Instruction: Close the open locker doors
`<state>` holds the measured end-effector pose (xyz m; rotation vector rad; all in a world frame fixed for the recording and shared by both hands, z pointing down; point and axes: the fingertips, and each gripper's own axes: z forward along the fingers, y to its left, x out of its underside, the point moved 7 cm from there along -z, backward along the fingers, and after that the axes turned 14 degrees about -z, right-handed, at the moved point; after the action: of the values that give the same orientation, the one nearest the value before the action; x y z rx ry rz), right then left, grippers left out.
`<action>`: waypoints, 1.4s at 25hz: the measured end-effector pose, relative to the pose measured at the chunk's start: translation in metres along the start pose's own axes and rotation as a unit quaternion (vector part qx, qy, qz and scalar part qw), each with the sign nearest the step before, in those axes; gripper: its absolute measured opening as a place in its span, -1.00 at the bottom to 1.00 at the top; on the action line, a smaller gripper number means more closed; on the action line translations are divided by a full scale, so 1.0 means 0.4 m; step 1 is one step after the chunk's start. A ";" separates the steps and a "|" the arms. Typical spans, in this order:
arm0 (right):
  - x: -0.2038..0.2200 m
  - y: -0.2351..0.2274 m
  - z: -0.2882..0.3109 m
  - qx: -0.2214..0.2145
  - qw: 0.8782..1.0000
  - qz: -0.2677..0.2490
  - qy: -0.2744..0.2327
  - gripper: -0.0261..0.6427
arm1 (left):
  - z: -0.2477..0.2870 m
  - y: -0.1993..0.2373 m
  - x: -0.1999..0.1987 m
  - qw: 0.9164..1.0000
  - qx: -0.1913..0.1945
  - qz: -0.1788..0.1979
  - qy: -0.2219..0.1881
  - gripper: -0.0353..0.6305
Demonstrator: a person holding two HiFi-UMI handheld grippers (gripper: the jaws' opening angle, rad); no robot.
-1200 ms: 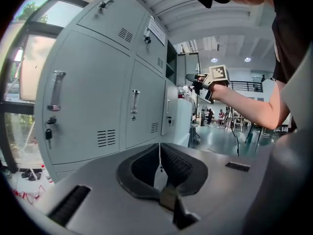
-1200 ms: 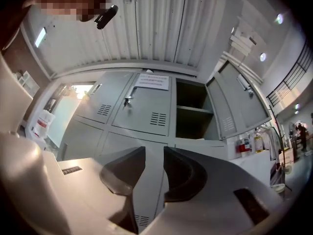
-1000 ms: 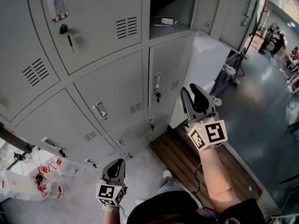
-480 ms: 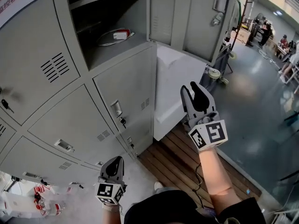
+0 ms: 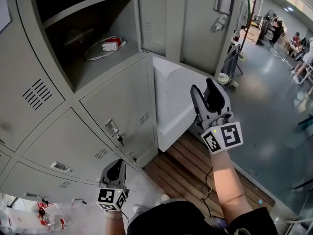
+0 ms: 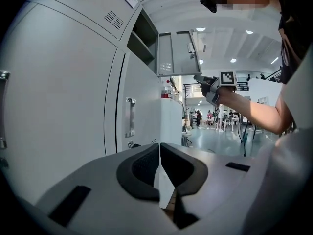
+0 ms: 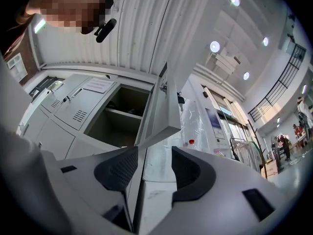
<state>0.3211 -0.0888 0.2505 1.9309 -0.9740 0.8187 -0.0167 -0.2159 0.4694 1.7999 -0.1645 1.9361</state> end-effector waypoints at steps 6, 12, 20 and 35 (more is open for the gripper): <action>-0.016 -0.014 0.032 0.009 1.000 -0.015 -0.012 -0.21 | 0.046 0.051 -0.044 1.000 0.010 0.014 0.000 -0.81; -0.033 0.003 0.042 0.032 0.999 -0.030 -0.009 -0.21 | 0.057 0.101 -0.082 0.999 0.025 0.030 0.000 -0.81; -0.066 0.064 0.027 0.046 0.998 -0.053 0.000 -0.21 | 0.029 0.152 -0.106 0.998 0.041 0.041 -0.004 -0.81; -0.144 0.274 0.042 -0.003 0.997 -0.067 -0.025 -0.22 | -0.104 0.212 -0.088 0.999 0.027 0.038 -0.005 -0.81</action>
<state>0.2024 -0.1258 0.2363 1.9961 -0.8637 0.6938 -0.0901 -0.2825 0.4504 1.8622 -0.1887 2.0032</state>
